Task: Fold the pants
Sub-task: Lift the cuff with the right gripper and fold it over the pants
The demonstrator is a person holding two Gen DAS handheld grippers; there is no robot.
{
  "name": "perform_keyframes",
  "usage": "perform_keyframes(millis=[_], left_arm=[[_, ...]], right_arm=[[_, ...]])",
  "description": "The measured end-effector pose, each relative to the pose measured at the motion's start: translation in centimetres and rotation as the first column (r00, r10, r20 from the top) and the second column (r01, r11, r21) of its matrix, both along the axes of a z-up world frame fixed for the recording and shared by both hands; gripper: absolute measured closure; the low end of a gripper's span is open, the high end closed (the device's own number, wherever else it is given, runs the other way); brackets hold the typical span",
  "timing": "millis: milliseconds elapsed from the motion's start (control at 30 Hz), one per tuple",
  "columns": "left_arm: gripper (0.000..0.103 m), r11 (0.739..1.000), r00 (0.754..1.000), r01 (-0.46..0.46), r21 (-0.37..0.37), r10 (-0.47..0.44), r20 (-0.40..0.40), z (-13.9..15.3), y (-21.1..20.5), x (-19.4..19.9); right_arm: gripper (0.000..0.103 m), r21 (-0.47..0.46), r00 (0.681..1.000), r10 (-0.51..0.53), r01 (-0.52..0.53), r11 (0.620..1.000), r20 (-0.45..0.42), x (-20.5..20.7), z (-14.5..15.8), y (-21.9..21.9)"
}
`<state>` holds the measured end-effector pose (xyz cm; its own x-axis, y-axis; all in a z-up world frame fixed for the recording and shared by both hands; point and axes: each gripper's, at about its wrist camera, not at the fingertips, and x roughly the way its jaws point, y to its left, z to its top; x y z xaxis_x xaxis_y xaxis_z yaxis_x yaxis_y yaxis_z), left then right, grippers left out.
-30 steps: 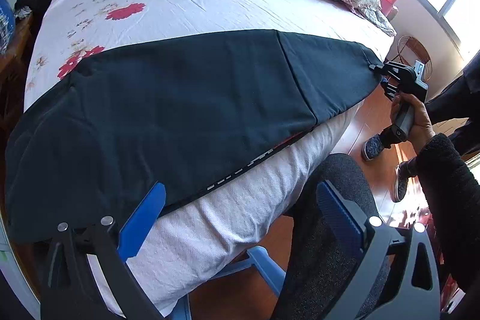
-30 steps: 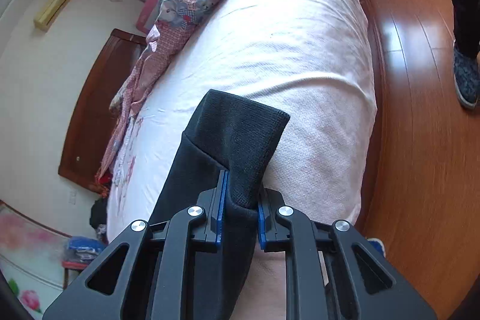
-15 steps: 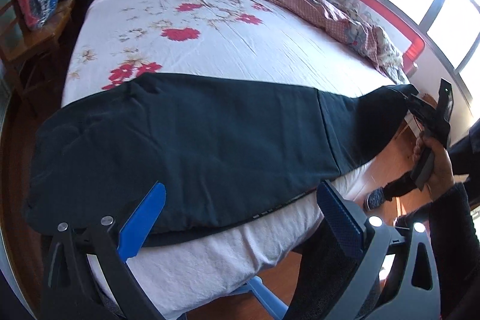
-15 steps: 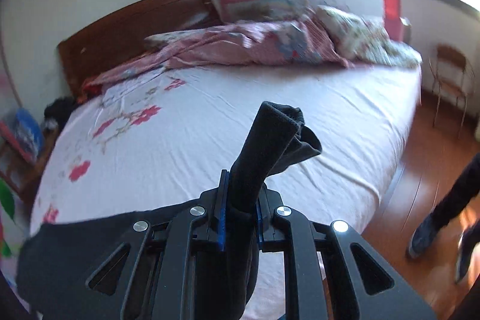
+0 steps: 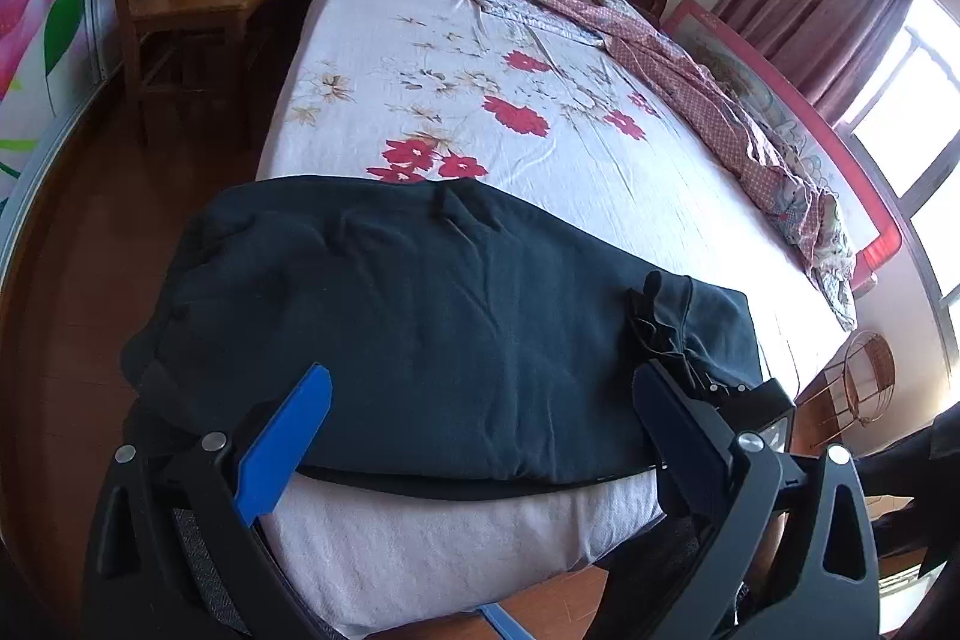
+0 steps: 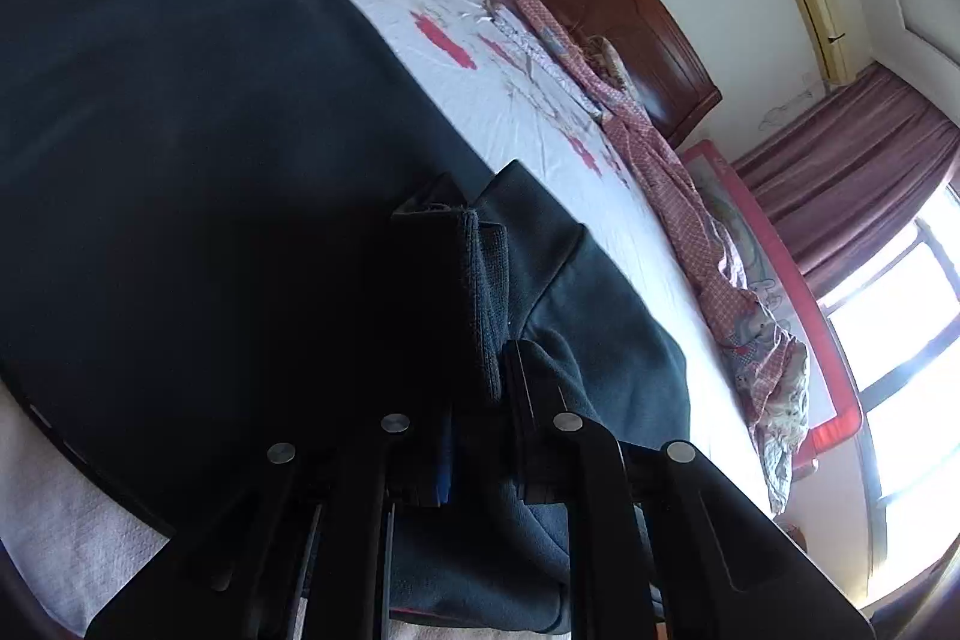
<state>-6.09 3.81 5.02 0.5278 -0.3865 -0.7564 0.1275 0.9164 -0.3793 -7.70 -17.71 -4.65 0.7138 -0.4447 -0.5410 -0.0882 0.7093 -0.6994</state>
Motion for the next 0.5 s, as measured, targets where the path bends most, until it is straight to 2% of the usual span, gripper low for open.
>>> perform_keyframes(millis=[100,167,267,367,500], left_arm=[[0.002,1.0,1.0,-0.019,-0.01,0.018,-0.017,-0.8,0.4,0.3],[0.002,1.0,0.999,-0.014,-0.027,0.013,-0.049,-1.5,0.2,0.8],[0.002,0.999,0.998,0.007,-0.048,-0.01,-0.067,-1.9,-0.3,1.1],[0.002,0.999,0.999,0.025,-0.036,-0.026,-0.039,-1.4,-0.7,0.8],[0.002,1.0,1.0,-0.013,-0.016,0.013,-0.009,-1.3,0.6,0.8]], right_arm=[[0.09,-0.008,0.996,0.02,-0.019,1.0,0.088,-1.1,2.9,0.4],[0.09,-0.011,0.992,0.046,-0.045,0.999,0.117,-1.6,3.9,1.2],[0.09,-0.032,0.992,0.102,-0.1,0.994,0.071,-2.0,2.1,2.9],[0.09,-0.062,0.992,0.126,-0.124,0.99,0.019,-2.3,-0.5,4.1],[0.089,-0.035,0.994,0.108,-0.108,0.994,0.01,-2.8,-0.5,4.4]])
